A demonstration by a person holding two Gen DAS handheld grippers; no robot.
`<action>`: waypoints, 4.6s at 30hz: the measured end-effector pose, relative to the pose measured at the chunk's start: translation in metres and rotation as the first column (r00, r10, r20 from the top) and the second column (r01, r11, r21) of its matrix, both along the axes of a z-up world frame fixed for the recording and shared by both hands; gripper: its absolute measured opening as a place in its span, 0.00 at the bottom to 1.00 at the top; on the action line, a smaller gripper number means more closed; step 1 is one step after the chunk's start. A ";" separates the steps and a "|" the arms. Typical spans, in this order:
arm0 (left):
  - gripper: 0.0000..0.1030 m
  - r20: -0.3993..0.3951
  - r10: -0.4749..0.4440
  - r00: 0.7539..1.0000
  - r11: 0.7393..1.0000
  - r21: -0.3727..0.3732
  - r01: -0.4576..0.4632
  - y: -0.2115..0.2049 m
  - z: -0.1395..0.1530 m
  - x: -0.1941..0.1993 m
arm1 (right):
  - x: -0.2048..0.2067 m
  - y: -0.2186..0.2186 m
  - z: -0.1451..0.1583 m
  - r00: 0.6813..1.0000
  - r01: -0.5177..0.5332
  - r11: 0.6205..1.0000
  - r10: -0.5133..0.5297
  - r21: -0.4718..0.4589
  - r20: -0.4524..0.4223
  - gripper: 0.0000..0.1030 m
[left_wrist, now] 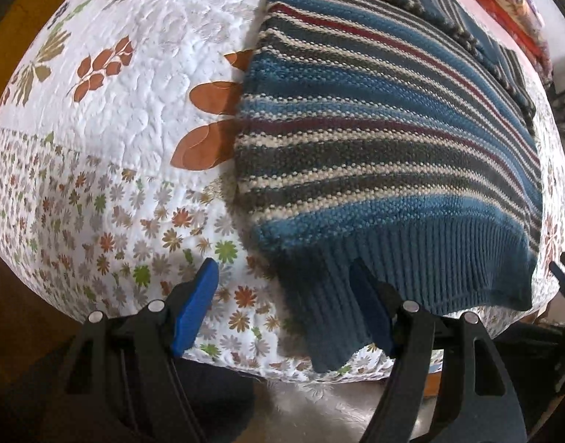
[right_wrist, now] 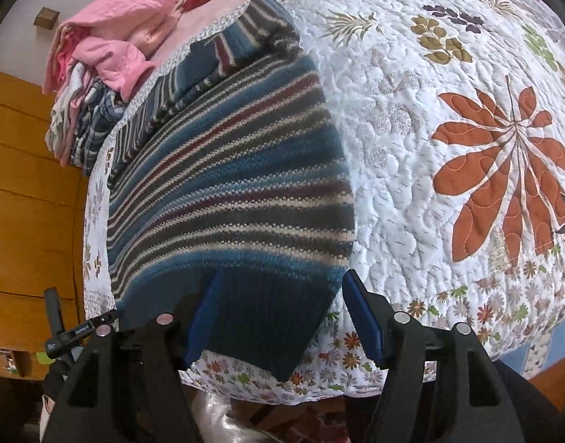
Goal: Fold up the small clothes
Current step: 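Grasp the ribbed hem with both tools and fold it toward the collar, then grasp the ribbed hem with both tools and lift it, then carry the held hem over the body toward the collar with both tools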
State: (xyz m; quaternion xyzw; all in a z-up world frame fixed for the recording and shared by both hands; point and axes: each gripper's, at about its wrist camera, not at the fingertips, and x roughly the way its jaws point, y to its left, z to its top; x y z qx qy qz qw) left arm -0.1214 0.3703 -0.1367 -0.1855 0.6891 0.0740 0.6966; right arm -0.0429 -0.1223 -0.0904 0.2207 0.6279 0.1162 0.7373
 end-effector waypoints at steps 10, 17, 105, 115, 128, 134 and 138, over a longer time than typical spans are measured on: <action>0.71 -0.014 -0.024 1.000 1.000 -0.011 0.024 -0.003 -0.005 -0.009 | -0.010 0.018 -0.008 0.995 -0.090 0.995 0.088 -0.046 -0.043 0.67; 0.71 -0.029 -0.043 0.999 0.999 -0.010 0.043 -0.015 -0.012 -0.003 | -0.013 0.030 -0.032 0.981 -0.138 0.989 0.131 -0.045 -0.144 0.67; 0.50 0.225 -0.164 0.960 0.968 -0.149 0.201 0.015 0.017 0.228 | 0.216 0.047 -0.012 0.963 -0.267 0.962 0.265 -0.060 -0.038 0.60; 0.53 0.130 -0.408 0.904 0.907 -0.055 0.418 -0.009 -0.025 0.226 | 0.219 0.077 -0.044 0.881 -0.473 0.869 0.462 -0.146 -0.099 0.69; 0.50 0.096 -0.498 0.862 0.864 -0.027 0.502 -0.016 -0.040 0.223 | 0.215 0.086 -0.063 0.836 -0.547 0.822 0.529 -0.159 -0.144 0.19; 0.19 0.114 -0.483 0.868 0.867 -0.079 0.492 -0.024 -0.037 0.224 | 0.216 0.087 -0.048 0.825 -0.565 0.815 0.556 -0.126 -0.102 0.12; 0.24 0.102 -0.478 0.873 0.871 -0.072 0.485 -0.022 -0.042 0.223 | 0.212 0.089 -0.057 0.811 -0.585 0.800 0.571 -0.138 -0.126 0.20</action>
